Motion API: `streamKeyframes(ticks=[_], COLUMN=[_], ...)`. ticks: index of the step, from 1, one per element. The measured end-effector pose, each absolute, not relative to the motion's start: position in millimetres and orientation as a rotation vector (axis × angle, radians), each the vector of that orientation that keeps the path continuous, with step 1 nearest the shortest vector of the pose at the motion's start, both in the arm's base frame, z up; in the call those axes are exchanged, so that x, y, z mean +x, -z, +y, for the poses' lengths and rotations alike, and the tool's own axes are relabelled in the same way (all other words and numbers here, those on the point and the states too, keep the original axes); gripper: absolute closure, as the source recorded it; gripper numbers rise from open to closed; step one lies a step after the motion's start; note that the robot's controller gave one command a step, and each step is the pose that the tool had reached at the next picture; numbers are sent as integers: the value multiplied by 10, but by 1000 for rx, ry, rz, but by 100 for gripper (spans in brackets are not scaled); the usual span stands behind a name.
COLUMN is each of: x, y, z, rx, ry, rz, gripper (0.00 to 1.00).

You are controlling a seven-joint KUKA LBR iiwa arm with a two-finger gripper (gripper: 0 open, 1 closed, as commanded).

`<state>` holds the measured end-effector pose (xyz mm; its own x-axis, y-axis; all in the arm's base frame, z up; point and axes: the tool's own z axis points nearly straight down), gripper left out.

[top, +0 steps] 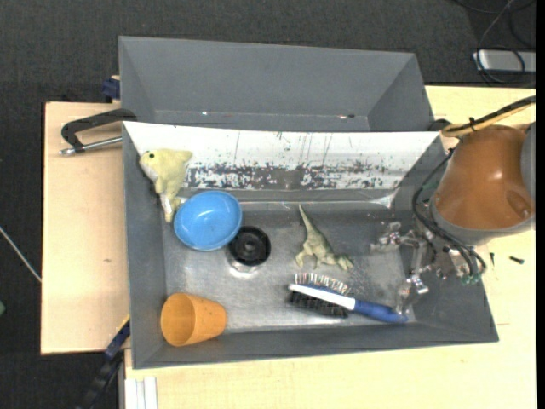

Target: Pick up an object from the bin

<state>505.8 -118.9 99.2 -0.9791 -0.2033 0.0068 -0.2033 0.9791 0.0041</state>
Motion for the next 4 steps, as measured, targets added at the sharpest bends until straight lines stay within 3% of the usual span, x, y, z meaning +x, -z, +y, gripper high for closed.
streamKeyframes(ticks=[1, 2, 3, 4], x=[4963, 4995, 5009, 4968], y=[-829, -734, -732, -2495], z=[-879, -225, -192, -17], rx=[378, 397, 404, 726], ry=[-30, -9, -1, -3], rz=[-3122, -3121, -3129, -3071], gripper=[0, 0, 100, 100])
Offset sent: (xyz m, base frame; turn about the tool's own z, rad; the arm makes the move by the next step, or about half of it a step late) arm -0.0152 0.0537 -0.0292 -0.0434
